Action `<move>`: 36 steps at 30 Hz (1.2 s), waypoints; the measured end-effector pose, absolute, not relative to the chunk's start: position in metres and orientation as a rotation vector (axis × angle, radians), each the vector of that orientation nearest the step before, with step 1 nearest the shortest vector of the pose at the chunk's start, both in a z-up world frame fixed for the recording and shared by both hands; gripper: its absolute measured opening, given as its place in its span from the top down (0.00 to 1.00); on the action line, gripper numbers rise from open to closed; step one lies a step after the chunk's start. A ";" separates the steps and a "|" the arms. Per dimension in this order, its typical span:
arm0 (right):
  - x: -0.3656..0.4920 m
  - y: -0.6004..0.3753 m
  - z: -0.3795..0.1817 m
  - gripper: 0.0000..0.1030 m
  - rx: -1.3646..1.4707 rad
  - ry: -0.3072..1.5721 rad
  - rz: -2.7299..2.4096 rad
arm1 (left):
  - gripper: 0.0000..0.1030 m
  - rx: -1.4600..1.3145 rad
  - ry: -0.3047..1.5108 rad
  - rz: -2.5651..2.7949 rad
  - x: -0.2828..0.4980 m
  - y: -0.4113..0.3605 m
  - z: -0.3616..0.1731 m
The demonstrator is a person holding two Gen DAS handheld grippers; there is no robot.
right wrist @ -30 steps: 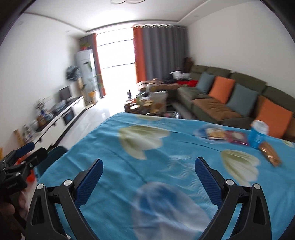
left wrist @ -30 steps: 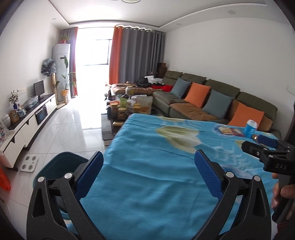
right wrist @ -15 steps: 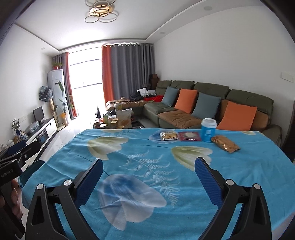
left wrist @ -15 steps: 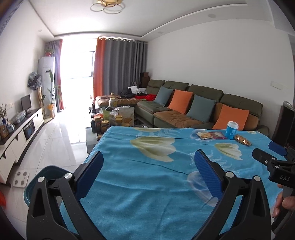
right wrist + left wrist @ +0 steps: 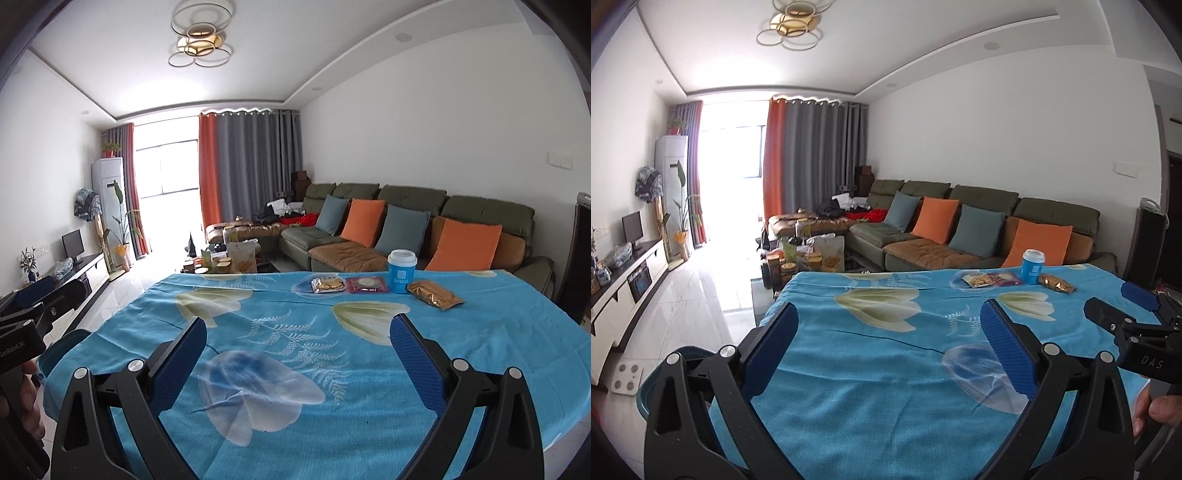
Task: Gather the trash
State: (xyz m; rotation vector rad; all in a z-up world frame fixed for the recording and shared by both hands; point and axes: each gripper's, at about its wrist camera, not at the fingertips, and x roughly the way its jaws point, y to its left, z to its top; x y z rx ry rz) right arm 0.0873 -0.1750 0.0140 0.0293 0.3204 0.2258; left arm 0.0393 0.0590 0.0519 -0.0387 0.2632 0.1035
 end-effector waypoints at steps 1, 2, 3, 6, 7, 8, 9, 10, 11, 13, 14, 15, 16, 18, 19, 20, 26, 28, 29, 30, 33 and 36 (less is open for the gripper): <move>0.086 -0.175 0.014 0.07 0.026 0.314 0.226 | 0.05 -0.036 0.259 0.100 0.038 0.058 0.051; 0.083 -0.174 0.013 0.07 0.024 0.305 0.224 | 0.05 -0.034 0.253 0.101 0.034 0.058 0.050; 0.081 -0.174 0.013 0.07 0.025 0.297 0.220 | 0.06 -0.036 0.249 0.101 0.033 0.059 0.049; 0.074 -0.172 0.013 0.07 0.027 0.280 0.213 | 0.05 -0.059 0.248 0.098 0.026 0.064 0.045; 0.073 -0.172 0.013 0.07 0.028 0.274 0.208 | 0.06 -0.067 0.250 0.095 0.025 0.065 0.044; 0.071 -0.171 0.013 0.07 0.030 0.267 0.204 | 0.05 -0.069 0.249 0.093 0.025 0.066 0.043; 0.070 -0.170 0.014 0.07 0.029 0.265 0.203 | 0.05 -0.071 0.246 0.093 0.023 0.067 0.042; 0.067 -0.169 0.014 0.07 0.027 0.258 0.198 | 0.05 -0.075 0.239 0.091 0.020 0.069 0.041; 0.064 -0.168 0.014 0.07 0.024 0.250 0.190 | 0.05 -0.078 0.234 0.087 0.019 0.069 0.041; 0.060 -0.167 0.013 0.07 0.027 0.245 0.188 | 0.05 -0.083 0.230 0.083 0.017 0.071 0.039; 0.058 -0.166 0.012 0.07 0.029 0.243 0.187 | 0.05 -0.084 0.230 0.080 0.016 0.072 0.038; 0.056 -0.165 0.011 0.07 0.030 0.240 0.183 | 0.05 -0.084 0.231 0.075 0.016 0.073 0.037; 0.055 -0.165 0.011 0.07 0.030 0.240 0.183 | 0.05 -0.083 0.230 0.072 0.016 0.073 0.036; 0.053 -0.164 0.009 0.07 0.031 0.241 0.183 | 0.05 -0.081 0.221 0.061 0.014 0.072 0.035; 0.052 -0.164 0.007 0.07 0.030 0.245 0.182 | 0.05 -0.080 0.221 0.051 0.014 0.073 0.033; 0.052 -0.163 0.007 0.07 0.029 0.246 0.182 | 0.05 -0.077 0.222 0.047 0.013 0.071 0.033; 0.054 -0.163 0.002 0.07 0.028 0.253 0.178 | 0.05 -0.078 0.218 0.065 0.011 0.073 0.030; 0.054 -0.163 0.002 0.07 0.029 0.250 0.180 | 0.05 -0.080 0.220 0.074 0.011 0.073 0.029; 0.054 -0.163 0.002 0.07 0.029 0.250 0.182 | 0.05 -0.080 0.221 0.075 0.012 0.073 0.029; 0.055 -0.162 0.001 0.07 0.026 0.253 0.184 | 0.05 -0.079 0.219 0.078 0.012 0.073 0.029; 0.054 -0.162 0.000 0.07 0.029 0.249 0.187 | 0.05 -0.076 0.218 0.077 0.012 0.072 0.028; 0.055 -0.162 -0.001 0.07 0.022 0.250 0.184 | 0.05 -0.071 0.218 0.077 0.014 0.069 0.029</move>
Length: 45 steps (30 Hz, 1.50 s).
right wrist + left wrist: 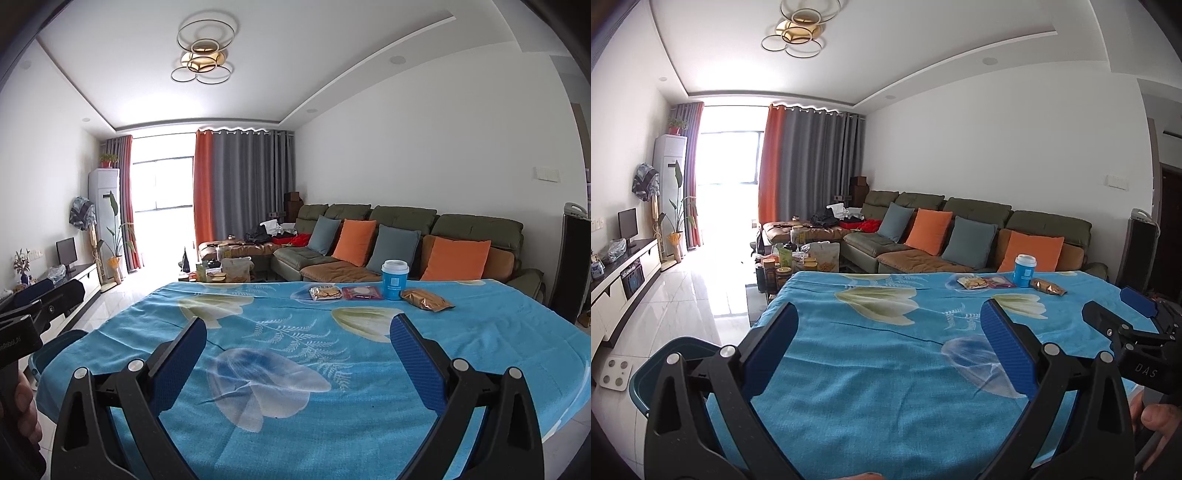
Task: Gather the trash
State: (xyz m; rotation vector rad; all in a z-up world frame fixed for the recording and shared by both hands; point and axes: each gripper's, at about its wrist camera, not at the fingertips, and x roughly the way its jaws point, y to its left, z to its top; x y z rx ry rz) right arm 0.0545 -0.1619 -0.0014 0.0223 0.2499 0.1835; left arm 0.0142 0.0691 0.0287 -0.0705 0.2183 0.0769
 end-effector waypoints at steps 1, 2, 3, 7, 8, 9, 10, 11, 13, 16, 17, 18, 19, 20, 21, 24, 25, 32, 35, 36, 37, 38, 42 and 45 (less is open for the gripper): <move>0.055 -0.162 -0.001 0.07 0.023 0.250 0.185 | 0.05 -0.070 0.218 0.076 0.015 0.069 0.028; 0.055 -0.162 -0.002 0.07 0.021 0.252 0.184 | 0.05 -0.070 0.215 0.074 0.015 0.068 0.028; 0.056 -0.162 -0.002 0.07 0.020 0.253 0.180 | 0.05 -0.070 0.216 0.072 0.016 0.067 0.028; 0.055 -0.163 -0.003 0.07 0.015 0.254 0.170 | 0.05 -0.066 0.225 0.067 0.020 0.064 0.027; 0.055 -0.163 -0.003 0.07 0.015 0.255 0.168 | 0.05 -0.066 0.226 0.065 0.021 0.063 0.027; 0.056 -0.163 -0.004 0.07 0.015 0.256 0.166 | 0.05 -0.064 0.226 0.067 0.021 0.063 0.027; 0.056 -0.163 -0.004 0.07 0.014 0.258 0.165 | 0.05 -0.060 0.226 0.070 0.021 0.062 0.026; 0.057 -0.163 -0.005 0.07 0.014 0.261 0.165 | 0.05 -0.058 0.224 0.072 0.021 0.062 0.027; 0.057 -0.163 -0.005 0.07 0.013 0.261 0.166 | 0.05 -0.053 0.222 0.076 0.020 0.061 0.026; 0.057 -0.162 -0.005 0.07 0.009 0.263 0.168 | 0.05 -0.051 0.223 0.076 0.019 0.060 0.026; 0.056 -0.161 -0.005 0.07 0.008 0.261 0.170 | 0.05 -0.051 0.224 0.075 0.019 0.061 0.026; 0.055 -0.161 -0.005 0.07 0.006 0.259 0.169 | 0.05 -0.051 0.225 0.074 0.019 0.061 0.026; 0.056 -0.161 -0.005 0.07 0.004 0.258 0.168 | 0.05 -0.052 0.226 0.073 0.018 0.061 0.025; 0.056 -0.161 -0.005 0.07 0.001 0.259 0.166 | 0.05 -0.052 0.226 0.071 0.017 0.061 0.026; 0.056 -0.161 -0.005 0.07 0.001 0.260 0.164 | 0.05 -0.052 0.227 0.068 0.017 0.061 0.026; 0.056 -0.162 -0.006 0.07 0.001 0.264 0.161 | 0.05 -0.050 0.227 0.061 0.016 0.061 0.025; 0.056 -0.161 -0.005 0.07 0.000 0.264 0.159 | 0.05 -0.049 0.227 0.060 0.016 0.060 0.024; 0.055 -0.158 -0.005 0.07 -0.009 0.261 0.170 | 0.05 -0.050 0.227 0.063 0.014 0.062 0.024; 0.055 -0.157 -0.005 0.07 -0.011 0.261 0.170 | 0.05 -0.052 0.227 0.062 0.013 0.062 0.023; 0.055 -0.157 -0.005 0.07 -0.011 0.261 0.169 | 0.05 -0.051 0.227 0.060 0.013 0.063 0.024; 0.055 -0.157 -0.005 0.07 -0.011 0.262 0.169 | 0.05 -0.052 0.227 0.058 0.013 0.063 0.024; 0.055 -0.157 -0.005 0.07 -0.010 0.263 0.168 | 0.05 -0.052 0.227 0.059 0.012 0.063 0.023; 0.055 -0.156 -0.005 0.07 -0.012 0.263 0.170 | 0.05 -0.052 0.228 0.057 0.012 0.064 0.024; 0.055 -0.155 -0.005 0.07 -0.014 0.263 0.173 | 0.05 -0.052 0.227 0.058 0.011 0.064 0.024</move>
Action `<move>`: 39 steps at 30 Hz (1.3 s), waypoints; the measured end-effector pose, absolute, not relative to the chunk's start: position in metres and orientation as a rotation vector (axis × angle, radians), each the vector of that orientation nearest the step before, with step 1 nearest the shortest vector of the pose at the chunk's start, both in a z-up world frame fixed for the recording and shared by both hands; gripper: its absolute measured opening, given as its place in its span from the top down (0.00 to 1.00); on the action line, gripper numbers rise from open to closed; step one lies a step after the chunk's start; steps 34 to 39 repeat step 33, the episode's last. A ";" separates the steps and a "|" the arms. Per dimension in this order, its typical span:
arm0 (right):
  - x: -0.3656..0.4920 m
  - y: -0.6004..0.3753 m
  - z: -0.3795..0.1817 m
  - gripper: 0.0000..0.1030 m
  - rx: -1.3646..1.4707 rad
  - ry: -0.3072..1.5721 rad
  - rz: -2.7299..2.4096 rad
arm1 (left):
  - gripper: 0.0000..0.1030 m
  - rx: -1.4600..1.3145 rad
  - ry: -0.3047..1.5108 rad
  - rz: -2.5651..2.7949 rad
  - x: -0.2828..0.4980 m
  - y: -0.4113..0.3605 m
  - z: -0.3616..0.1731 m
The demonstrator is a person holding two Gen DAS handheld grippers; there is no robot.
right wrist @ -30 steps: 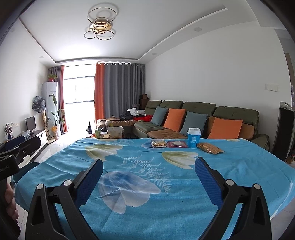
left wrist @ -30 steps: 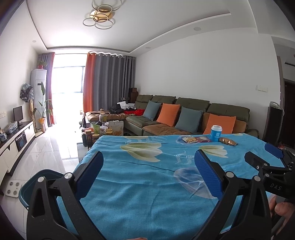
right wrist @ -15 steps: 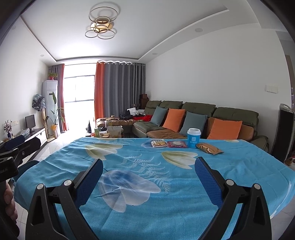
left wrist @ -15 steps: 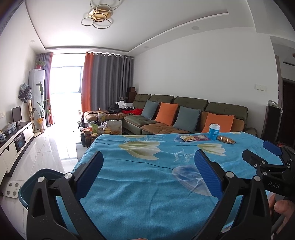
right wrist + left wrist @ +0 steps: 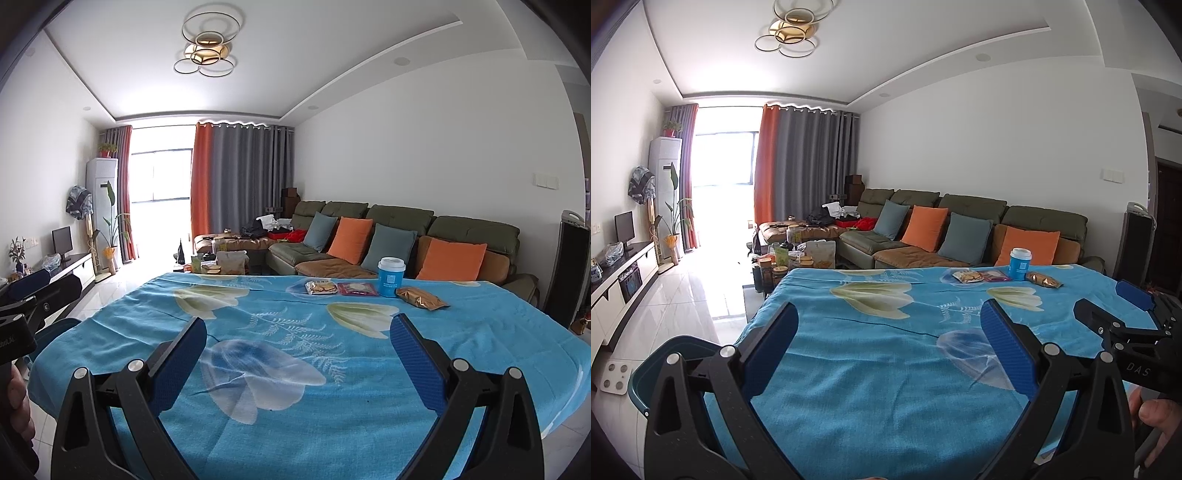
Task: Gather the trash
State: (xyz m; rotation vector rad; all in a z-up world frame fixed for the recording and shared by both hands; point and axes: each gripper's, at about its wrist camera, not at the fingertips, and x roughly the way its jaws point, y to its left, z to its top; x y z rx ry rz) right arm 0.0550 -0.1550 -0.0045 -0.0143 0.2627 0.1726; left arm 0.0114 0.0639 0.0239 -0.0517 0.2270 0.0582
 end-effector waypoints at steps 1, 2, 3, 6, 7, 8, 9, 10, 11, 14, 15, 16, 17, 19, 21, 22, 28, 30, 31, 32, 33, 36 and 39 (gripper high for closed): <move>0.055 -0.155 -0.005 0.07 -0.015 0.264 0.173 | 0.05 -0.052 0.228 0.058 0.012 0.064 0.024; 0.055 -0.155 -0.005 0.07 -0.015 0.265 0.173 | 0.05 -0.052 0.230 0.058 0.012 0.064 0.023; 0.054 -0.155 -0.005 0.07 -0.014 0.264 0.173 | 0.05 -0.053 0.230 0.059 0.011 0.064 0.024; 0.054 -0.155 -0.005 0.07 -0.012 0.266 0.172 | 0.05 -0.052 0.230 0.059 0.010 0.065 0.024; 0.054 -0.155 -0.005 0.07 -0.012 0.264 0.173 | 0.05 -0.052 0.229 0.057 0.010 0.065 0.024; 0.054 -0.154 -0.005 0.07 -0.012 0.264 0.173 | 0.05 -0.052 0.229 0.058 0.010 0.065 0.024; 0.053 -0.154 -0.005 0.07 -0.013 0.266 0.174 | 0.05 -0.052 0.230 0.060 0.011 0.064 0.024; 0.053 -0.154 -0.005 0.07 -0.015 0.269 0.175 | 0.05 -0.053 0.230 0.058 0.010 0.065 0.024; 0.053 -0.154 -0.005 0.07 -0.015 0.269 0.174 | 0.05 -0.053 0.230 0.057 0.010 0.064 0.024; 0.053 -0.154 -0.005 0.07 -0.014 0.271 0.173 | 0.05 -0.052 0.231 0.056 0.010 0.065 0.024; 0.053 -0.154 -0.005 0.07 -0.011 0.271 0.173 | 0.05 -0.051 0.231 0.055 0.009 0.065 0.024; 0.053 -0.154 -0.006 0.07 -0.010 0.272 0.174 | 0.05 -0.051 0.230 0.056 0.009 0.065 0.024; 0.052 -0.153 -0.006 0.07 -0.011 0.273 0.174 | 0.05 -0.052 0.229 0.055 0.009 0.065 0.024; 0.052 -0.154 -0.005 0.07 -0.011 0.274 0.174 | 0.05 -0.055 0.228 0.054 0.009 0.065 0.024; 0.052 -0.154 -0.005 0.07 -0.010 0.274 0.174 | 0.05 -0.057 0.219 0.051 0.007 0.065 0.024; 0.052 -0.154 -0.005 0.07 -0.009 0.274 0.174 | 0.05 -0.067 0.222 0.047 0.007 0.066 0.023; 0.059 -0.161 -0.006 0.07 0.000 0.279 0.163 | 0.05 -0.054 0.230 0.045 0.017 0.068 0.028; 0.067 -0.169 -0.005 0.07 0.001 0.280 0.154 | 0.05 -0.050 0.248 0.055 0.028 0.075 0.032; 0.072 -0.174 -0.005 0.07 0.010 0.283 0.149 | 0.05 -0.050 0.251 0.061 0.033 0.078 0.033; 0.079 -0.183 -0.002 0.07 0.020 0.280 0.144 | 0.05 -0.056 0.256 0.069 0.041 0.084 0.037; 0.087 -0.190 0.000 0.07 0.021 0.279 0.141 | 0.05 -0.062 0.268 0.076 0.049 0.089 0.040; 0.087 -0.190 0.000 0.07 0.021 0.279 0.141 | 0.05 -0.062 0.268 0.076 0.049 0.089 0.040; 0.087 -0.190 0.000 0.07 0.021 0.279 0.141 | 0.05 -0.062 0.268 0.076 0.049 0.089 0.040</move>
